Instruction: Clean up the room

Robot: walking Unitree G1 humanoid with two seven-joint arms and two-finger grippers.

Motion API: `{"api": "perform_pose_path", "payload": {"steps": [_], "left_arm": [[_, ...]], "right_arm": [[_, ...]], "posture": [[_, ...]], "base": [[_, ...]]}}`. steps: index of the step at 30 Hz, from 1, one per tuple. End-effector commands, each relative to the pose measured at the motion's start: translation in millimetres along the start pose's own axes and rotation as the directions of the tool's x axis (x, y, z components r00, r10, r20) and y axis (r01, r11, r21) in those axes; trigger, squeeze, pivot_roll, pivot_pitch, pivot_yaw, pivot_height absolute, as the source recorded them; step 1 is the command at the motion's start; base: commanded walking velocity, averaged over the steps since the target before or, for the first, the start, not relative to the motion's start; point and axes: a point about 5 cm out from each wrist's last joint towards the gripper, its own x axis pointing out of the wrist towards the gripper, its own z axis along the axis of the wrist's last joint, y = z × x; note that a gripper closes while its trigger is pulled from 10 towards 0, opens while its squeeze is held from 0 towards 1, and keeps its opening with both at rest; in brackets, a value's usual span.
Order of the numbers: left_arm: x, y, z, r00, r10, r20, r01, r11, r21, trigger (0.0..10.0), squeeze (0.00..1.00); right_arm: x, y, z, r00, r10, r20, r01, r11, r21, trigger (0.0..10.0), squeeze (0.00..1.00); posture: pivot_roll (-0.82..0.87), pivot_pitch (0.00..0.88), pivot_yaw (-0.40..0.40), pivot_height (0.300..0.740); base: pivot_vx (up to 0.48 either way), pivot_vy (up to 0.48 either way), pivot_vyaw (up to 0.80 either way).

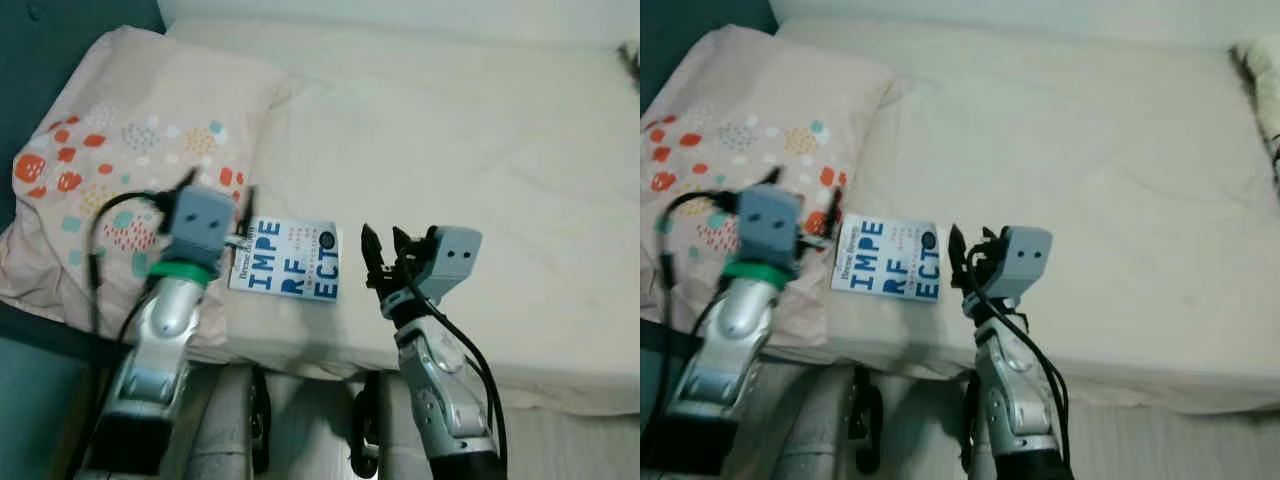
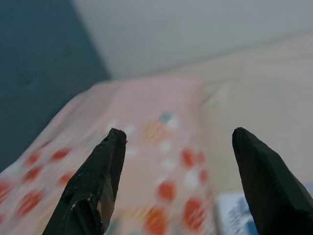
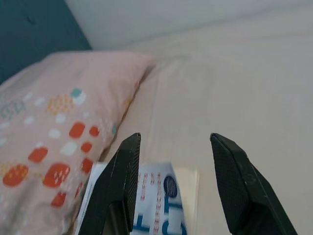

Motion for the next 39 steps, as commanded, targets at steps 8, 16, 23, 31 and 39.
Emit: {"api": "perform_pose_path", "payload": {"steps": [8, 16, 23, 31, 39], "left_arm": [[-16.6, 11.7, -27.1, 0.987, 0.060, -0.152, -0.058, 0.998, 0.016, 10.0, 0.00], [-14.8, 10.3, -42.9, 0.925, 0.051, -0.376, -0.184, 0.927, -0.326, 10.0, 0.00], [-4.4, 3.8, -31.8, 0.952, -0.002, -0.306, -0.110, 0.931, -0.348, 10.0, 0.00], [1.5, -11.1, -21.8, 0.961, -0.081, -0.264, -0.011, 0.943, -0.333, 10.0, 0.00], [2.7, -17.4, -22.3, 0.957, -0.125, -0.262, 0.033, 0.943, -0.331, 10.0, 0.00]], "right_arm": [[-3.3, -16.0, -0.9, 1.000, -0.027, 0.011, 0.028, 0.993, -0.115, 10.0, 0.00], [2.2, -33.3, 1.2, 0.997, -0.073, 0.026, 0.077, 0.972, -0.223, 10.0, 0.00], [7.2, -35.4, 5.4, 0.996, -0.073, 0.053, 0.083, 0.972, -0.219, 10.0, 0.00], [11.1, -37.1, 4.6, 0.995, -0.083, 0.061, 0.094, 0.975, -0.201, 10.0, 0.00], [11.3, -39.8, 2.6, 0.994, -0.096, 0.051, 0.104, 0.975, -0.194, 10.0, 0.00]], "posture": [[0.00, 0.054, 0.042, 0.630], [0.01, 0.031, 0.026, 0.665], [0.01, 0.014, 0.022, 0.700], [0.01, 0.005, 0.027, 0.740], [0.01, 0.006, 0.029, 0.740]], "base": [[0.000, 0.000, 0.00], [0.000, 0.000, 0.00], [0.000, 0.000, 0.00], [0.000, 0.000, 0.00], [0.000, 0.000, 0.00]]}}
